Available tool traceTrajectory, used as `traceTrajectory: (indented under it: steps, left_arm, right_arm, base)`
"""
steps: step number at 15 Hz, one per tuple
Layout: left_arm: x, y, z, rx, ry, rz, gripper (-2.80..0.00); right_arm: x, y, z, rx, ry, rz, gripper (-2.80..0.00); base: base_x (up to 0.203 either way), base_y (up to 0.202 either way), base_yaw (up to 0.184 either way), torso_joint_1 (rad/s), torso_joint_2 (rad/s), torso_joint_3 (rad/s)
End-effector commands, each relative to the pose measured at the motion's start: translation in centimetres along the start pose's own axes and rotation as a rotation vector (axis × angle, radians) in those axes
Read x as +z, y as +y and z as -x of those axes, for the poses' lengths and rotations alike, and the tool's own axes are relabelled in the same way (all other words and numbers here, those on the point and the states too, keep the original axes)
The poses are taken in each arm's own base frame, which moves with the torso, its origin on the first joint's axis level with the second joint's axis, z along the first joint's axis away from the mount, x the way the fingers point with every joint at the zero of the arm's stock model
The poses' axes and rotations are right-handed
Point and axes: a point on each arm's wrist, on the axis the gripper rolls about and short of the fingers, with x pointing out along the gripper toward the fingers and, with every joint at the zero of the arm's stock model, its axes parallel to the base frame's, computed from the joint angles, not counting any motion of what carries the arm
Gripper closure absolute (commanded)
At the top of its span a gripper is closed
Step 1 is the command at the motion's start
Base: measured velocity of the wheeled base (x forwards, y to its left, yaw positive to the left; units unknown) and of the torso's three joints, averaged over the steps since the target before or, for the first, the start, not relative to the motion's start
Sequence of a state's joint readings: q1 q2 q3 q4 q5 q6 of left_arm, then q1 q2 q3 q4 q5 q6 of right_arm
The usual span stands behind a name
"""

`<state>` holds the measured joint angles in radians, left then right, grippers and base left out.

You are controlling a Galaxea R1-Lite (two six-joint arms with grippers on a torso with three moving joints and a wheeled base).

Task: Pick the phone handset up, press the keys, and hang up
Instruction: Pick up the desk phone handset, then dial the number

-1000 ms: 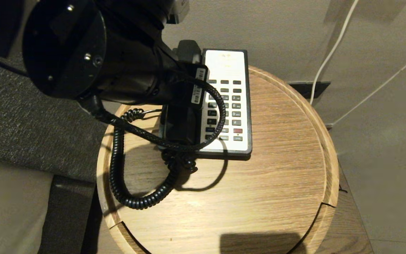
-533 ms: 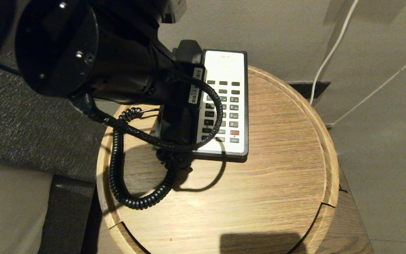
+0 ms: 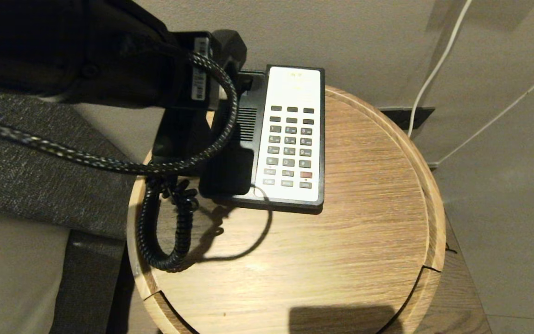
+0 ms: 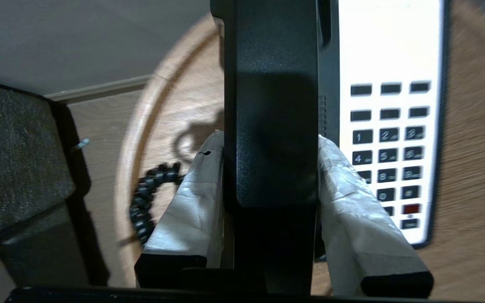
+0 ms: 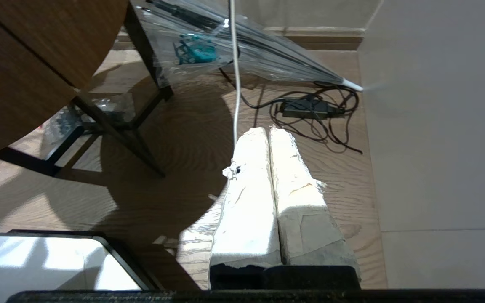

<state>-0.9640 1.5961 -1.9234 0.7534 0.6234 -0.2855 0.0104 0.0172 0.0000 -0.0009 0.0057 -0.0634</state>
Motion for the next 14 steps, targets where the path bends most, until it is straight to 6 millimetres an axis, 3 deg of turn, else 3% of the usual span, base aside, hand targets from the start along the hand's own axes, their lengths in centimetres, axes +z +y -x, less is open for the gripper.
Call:
traceTrajectory:
  steps: [1,4,7,11,14]
  left_arm:
    - [0.9,2.2,3.4,-0.029,-0.064,0.071,0.0]
    - [1.4,3.9,7.0,-0.141,-0.112,0.192,0.0]
    - [1.2,6.4,11.8,-0.311,-0.142,0.381,0.0]
    - [-0.7,11.7,16.9,-0.44,-0.173,0.545,0.0]
    - [-2.5,14.3,18.8,-0.53,-0.165,0.57,0.0]
  right_arm:
    - [0.0,0.0,0.0,0.001,-0.001,0.001,0.0]
    - [0.0,0.0,0.0,0.001,-0.001,0.001,0.0]
    - [0.0,0.0,0.0,0.001,-0.001,0.001,0.0]
    - [0.0,0.0,0.0,0.001,-0.001,0.001,0.0]
    - [0.0,0.0,0.0,0.01,-0.005,0.017,0.0]
  base:
    - [0.0,0.0,0.0,0.0,0.0,0.0]
    - [0.0,0.0,0.0,0.0,0.0,0.0]
    - [0.0,0.0,0.0,0.0,0.0,0.0]
    - [0.0,0.0,0.0,0.0,0.0,0.0]
    - [0.0,0.0,0.0,0.0,0.0,0.0]
